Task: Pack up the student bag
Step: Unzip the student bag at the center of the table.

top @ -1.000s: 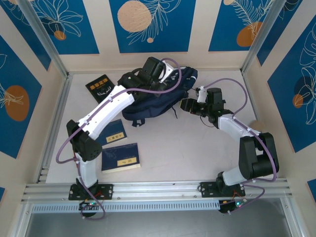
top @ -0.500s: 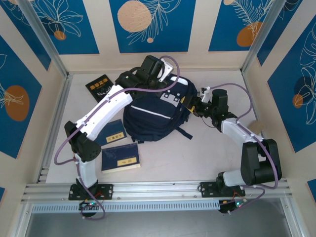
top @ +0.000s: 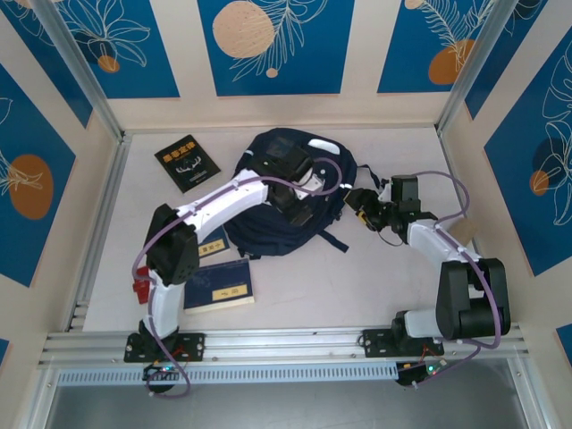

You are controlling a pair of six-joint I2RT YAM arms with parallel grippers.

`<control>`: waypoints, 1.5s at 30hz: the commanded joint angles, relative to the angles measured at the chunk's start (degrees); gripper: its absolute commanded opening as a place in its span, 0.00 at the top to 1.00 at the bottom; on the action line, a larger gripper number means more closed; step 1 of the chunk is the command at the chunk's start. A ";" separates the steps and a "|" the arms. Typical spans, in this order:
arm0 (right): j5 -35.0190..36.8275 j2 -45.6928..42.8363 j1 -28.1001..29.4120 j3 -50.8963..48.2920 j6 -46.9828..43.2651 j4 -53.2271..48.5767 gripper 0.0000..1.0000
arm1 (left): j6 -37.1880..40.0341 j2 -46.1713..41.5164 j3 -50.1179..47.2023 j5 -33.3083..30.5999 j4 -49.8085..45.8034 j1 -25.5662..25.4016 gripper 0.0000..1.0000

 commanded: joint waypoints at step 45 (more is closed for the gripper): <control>0.85 -0.76 -2.58 -1.85 -4.30 -1.11 0.39 | -8.82 15.71 14.41 -22.15 -5.21 -5.66 1.00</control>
